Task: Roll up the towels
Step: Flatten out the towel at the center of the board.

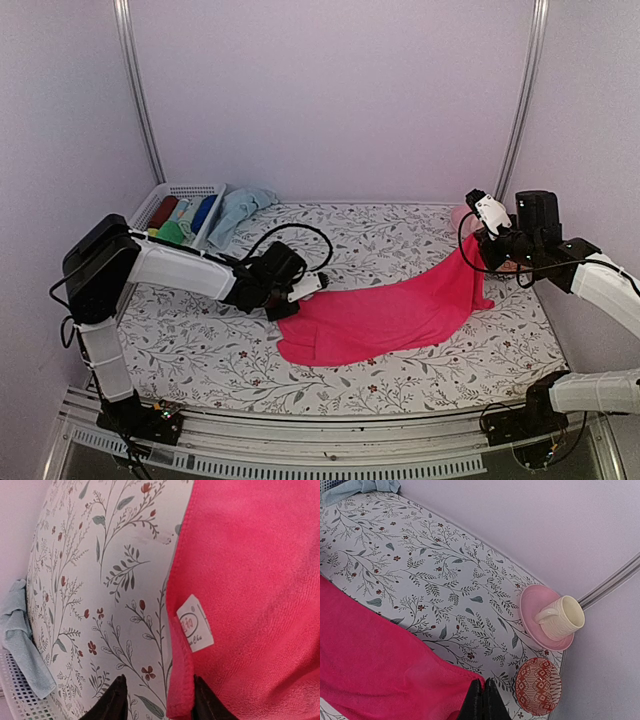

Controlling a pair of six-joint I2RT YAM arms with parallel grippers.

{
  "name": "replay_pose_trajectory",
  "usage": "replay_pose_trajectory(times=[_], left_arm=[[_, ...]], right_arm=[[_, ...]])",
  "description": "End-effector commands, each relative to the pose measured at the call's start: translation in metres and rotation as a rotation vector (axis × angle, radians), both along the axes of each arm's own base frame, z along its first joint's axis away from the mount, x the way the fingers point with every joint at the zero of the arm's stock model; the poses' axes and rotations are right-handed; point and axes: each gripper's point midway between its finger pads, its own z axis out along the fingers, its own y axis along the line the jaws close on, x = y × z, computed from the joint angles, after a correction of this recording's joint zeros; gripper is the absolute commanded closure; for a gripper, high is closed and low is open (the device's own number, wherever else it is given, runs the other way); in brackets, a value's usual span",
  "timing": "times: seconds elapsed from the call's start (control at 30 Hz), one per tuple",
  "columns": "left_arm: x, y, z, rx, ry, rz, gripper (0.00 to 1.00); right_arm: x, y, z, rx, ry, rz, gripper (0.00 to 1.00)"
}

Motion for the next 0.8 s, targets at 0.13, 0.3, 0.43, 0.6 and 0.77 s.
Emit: replay_pose_trajectory(times=[0.13, 0.3, 0.43, 0.6, 0.77], left_arm=[[0.005, -0.003, 0.025, -0.080, -0.026, 0.016, 0.56], [0.005, -0.002, 0.019, -0.065, -0.010, 0.017, 0.70], [0.004, -0.002, 0.015, -0.060, 0.002, 0.022, 0.98], [0.003, -0.003, 0.019, -0.084, 0.012, 0.033, 1.00], [0.004, -0.006, 0.034, -0.174, 0.041, 0.048, 0.88]], right_arm=[[0.000, 0.005, -0.002, 0.003, 0.010, 0.015, 0.98], [0.000, 0.005, -0.002, 0.003, 0.009, 0.016, 0.98], [-0.001, 0.005, -0.002, 0.003, 0.008, 0.017, 0.97], [-0.001, 0.005, -0.003, 0.001, 0.010, 0.017, 0.98], [-0.001, 0.005, -0.002, 0.003, 0.009, 0.017, 0.98]])
